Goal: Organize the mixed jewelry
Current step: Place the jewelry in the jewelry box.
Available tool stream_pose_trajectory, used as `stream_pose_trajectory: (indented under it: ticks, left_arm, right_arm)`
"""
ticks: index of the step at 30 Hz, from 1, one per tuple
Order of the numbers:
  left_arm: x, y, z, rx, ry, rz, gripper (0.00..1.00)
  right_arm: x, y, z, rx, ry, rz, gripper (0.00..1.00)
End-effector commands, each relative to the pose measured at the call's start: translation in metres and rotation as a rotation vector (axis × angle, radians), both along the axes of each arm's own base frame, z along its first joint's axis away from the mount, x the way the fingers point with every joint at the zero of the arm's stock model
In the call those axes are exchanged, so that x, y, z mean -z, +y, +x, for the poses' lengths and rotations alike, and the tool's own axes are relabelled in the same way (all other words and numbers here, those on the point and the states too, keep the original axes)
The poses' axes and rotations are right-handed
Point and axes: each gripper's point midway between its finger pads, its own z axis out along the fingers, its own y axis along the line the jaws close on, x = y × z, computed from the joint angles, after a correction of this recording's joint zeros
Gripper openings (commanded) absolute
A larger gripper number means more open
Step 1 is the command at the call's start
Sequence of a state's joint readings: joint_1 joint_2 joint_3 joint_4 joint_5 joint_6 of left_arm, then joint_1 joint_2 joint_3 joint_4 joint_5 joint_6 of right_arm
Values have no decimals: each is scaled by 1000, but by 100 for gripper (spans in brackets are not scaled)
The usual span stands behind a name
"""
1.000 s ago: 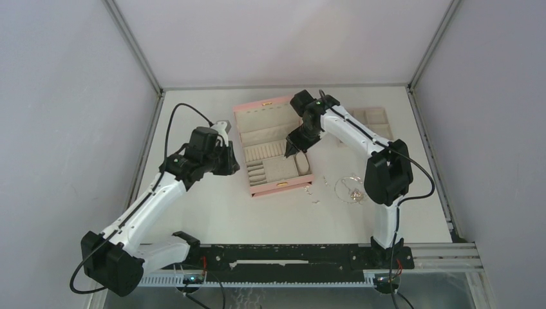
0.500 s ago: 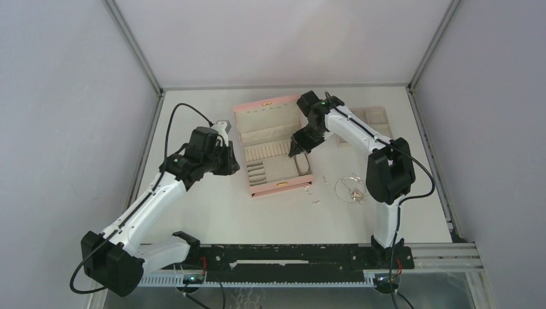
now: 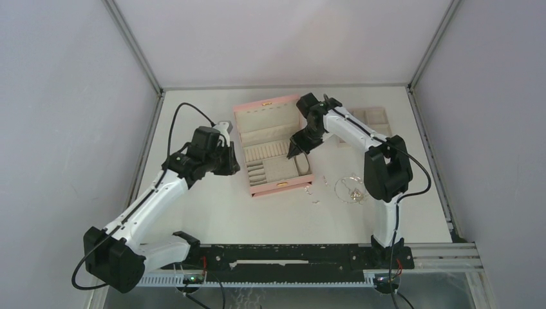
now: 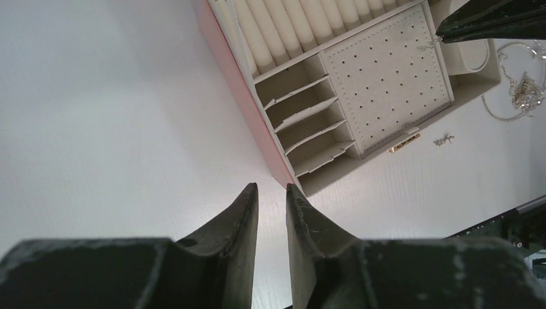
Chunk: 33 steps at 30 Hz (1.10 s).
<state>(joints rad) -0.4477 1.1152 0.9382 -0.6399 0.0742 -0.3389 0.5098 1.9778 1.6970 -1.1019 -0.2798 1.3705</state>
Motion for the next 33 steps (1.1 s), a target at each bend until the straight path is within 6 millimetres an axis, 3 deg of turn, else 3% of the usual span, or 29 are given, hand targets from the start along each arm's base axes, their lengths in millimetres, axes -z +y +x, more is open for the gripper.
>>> stream_pose_trajectory:
  ticks: [1, 33]
  left_arm:
    - [-18, -6, 9, 25, -58, -10, 27]
    - [-21, -6, 12, 27, -60, -5, 27]
  right_arm:
    - [2, 4, 4, 2, 5, 26, 0]
    - [8, 5, 16, 14, -3, 32, 0]
